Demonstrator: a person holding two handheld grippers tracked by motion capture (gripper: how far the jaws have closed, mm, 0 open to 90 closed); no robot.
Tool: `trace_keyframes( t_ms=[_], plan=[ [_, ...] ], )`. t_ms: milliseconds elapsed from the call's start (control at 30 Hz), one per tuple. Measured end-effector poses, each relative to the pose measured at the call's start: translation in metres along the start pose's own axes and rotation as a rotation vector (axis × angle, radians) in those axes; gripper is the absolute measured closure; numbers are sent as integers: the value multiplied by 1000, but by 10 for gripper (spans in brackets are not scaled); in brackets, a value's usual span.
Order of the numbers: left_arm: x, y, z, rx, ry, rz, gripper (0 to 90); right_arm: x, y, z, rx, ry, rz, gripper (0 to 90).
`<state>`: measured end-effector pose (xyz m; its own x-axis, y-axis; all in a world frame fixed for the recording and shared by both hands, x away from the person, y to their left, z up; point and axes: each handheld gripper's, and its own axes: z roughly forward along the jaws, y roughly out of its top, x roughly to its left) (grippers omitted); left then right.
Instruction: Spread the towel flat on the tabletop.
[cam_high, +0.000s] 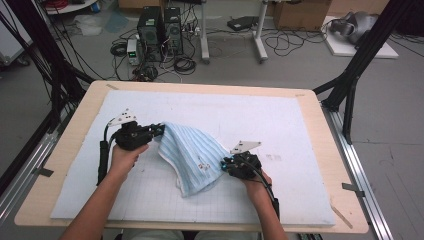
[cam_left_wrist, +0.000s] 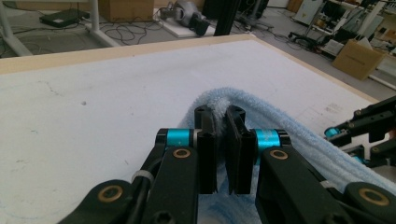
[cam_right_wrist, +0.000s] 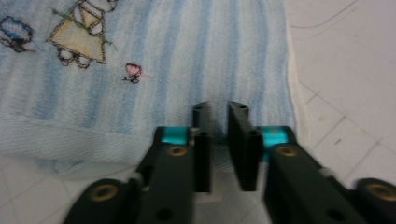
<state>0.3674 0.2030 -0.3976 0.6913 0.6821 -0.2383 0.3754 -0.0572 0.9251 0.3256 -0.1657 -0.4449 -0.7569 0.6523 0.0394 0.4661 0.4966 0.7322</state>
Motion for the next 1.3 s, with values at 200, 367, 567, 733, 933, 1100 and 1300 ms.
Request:
trace_keyframes(
  t_ms=[200, 367, 567, 733, 933, 1100, 1300],
  plan=[
    [-4, 1, -1, -3, -19, 9, 835, 3, -1, -13, -54, -27, -51, 891],
    [-14, -1, -1, 9, -61, 24, 834, 0, -13, -45, -151, -70, -22, 891],
    [-30, -4, 1, 32, -126, 40, 830, -9, -34, -77, -201, -128, 27, 891],
    [-42, -9, 4, 42, -193, 38, 814, -16, -45, -100, -218, -182, 55, 891],
    [-56, -15, 11, 68, -239, 95, 742, -24, -61, -116, -233, -224, 113, 892],
    [-58, -16, 11, 54, -222, 96, 622, -28, -72, -121, -222, -258, 134, 897],
    [-53, -13, 7, 18, -206, 93, 561, -27, -74, -123, -225, -251, 131, 842]
  ],
)
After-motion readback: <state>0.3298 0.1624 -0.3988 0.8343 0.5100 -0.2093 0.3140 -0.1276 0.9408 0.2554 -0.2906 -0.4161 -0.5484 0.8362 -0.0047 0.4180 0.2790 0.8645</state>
